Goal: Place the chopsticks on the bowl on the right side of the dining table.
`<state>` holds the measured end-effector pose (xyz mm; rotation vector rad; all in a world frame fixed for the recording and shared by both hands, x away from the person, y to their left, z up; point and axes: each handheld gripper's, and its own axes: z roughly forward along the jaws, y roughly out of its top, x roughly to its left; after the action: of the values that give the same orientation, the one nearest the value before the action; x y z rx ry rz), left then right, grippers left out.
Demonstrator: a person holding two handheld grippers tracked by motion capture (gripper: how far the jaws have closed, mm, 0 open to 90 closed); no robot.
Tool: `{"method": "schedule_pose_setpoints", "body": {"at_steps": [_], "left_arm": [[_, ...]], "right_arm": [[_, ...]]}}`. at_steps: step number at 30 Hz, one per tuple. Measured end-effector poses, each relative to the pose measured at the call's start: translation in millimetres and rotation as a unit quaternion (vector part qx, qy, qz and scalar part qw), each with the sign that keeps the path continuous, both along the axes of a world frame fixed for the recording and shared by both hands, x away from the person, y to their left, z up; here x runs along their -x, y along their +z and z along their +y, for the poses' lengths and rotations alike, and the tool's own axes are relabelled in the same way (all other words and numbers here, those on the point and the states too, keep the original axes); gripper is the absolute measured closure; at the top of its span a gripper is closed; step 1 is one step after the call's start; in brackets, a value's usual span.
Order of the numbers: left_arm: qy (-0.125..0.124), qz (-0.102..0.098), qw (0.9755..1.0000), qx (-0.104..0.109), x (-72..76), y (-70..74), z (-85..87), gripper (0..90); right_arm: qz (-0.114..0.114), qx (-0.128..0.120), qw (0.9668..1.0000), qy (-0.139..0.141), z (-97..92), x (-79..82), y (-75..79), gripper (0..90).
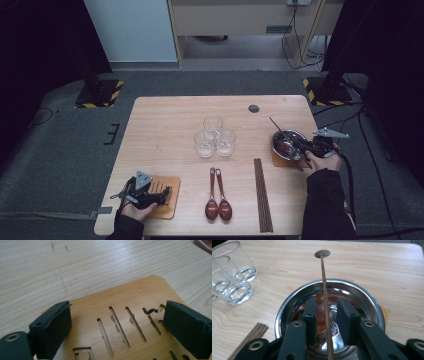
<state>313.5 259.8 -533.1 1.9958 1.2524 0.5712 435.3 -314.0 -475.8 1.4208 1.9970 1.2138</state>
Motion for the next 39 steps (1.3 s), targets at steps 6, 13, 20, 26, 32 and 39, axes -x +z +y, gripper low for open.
{"method": "schedule_pose_setpoints", "body": {"at_steps": [6,13,20,26,32,39], "left_arm": [[0.0,0.0,1.0,0.0,0.0,0.0,0.0,7.2],[0.0,0.0,1.0,0.0,0.0,0.0,0.0,7.2],[0.0,0.0,1.0,0.0,0.0,0.0,0.0,7.2],[0.0,0.0,1.0,0.0,0.0,0.0,0.0,7.2],[0.0,0.0,1.0,0.0,0.0,0.0,0.0,7.2],[0.0,0.0,1.0,0.0,0.0,0.0,0.0,7.2]], "right_arm": [[-0.003,-0.004,0.9999,-0.009,-3.7,12.3,3.6,63.9],[-0.016,-0.01,0.9997,-0.015,-3.6,25.6,11.7,60.2],[-0.033,-0.021,0.9991,-0.015,-3.9,40.5,22.8,57.9],[-0.038,-0.023,0.9989,-0.014,-0.3,50.5,29.9,56.1],[-0.035,-0.023,0.9991,-0.007,6.1,58.7,33.4,55.5],[-0.039,-0.021,0.999,0.003,17.0,65.9,38.2,56.8]]}}
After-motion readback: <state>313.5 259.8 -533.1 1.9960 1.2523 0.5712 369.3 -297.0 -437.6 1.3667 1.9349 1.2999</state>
